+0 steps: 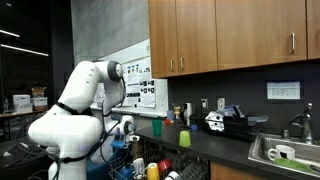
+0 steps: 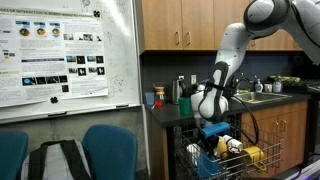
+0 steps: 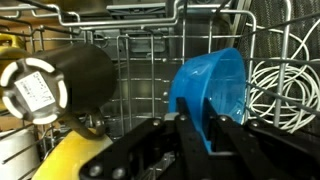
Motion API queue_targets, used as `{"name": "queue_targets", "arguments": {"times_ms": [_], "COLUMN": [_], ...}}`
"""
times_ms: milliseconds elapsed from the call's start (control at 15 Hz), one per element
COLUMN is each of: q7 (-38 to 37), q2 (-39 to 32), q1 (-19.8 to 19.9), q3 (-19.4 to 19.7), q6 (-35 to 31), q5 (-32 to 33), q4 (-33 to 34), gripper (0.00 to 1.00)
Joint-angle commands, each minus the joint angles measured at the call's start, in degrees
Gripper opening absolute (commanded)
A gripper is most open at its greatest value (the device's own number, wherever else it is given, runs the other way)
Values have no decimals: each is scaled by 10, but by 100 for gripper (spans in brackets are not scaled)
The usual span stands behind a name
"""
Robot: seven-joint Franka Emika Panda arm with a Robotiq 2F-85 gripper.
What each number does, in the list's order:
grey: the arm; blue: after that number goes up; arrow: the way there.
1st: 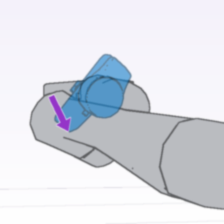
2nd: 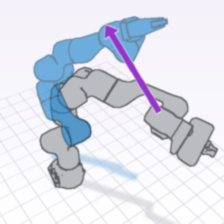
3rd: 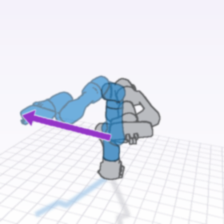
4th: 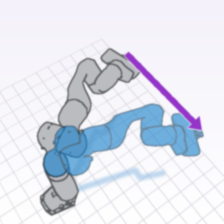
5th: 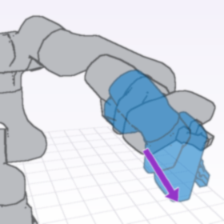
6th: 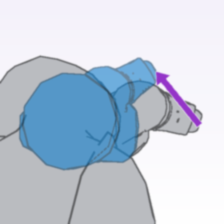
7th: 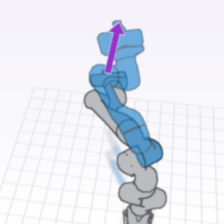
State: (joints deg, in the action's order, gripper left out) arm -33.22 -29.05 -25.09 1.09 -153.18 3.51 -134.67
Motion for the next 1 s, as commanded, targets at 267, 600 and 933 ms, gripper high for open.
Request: {"name": "queue_targets", "arguments": {"times_ms": [267,600,933], "q7": [-55,-117,-165], "q2": [90,154,229], "q1": [-19,-10,15], "q3": [-18,-29,-51], "q6": [91,141,161], "q5": [27,75,96], "q4": [-10,-30,-68], "gripper": [4,4,4]}}
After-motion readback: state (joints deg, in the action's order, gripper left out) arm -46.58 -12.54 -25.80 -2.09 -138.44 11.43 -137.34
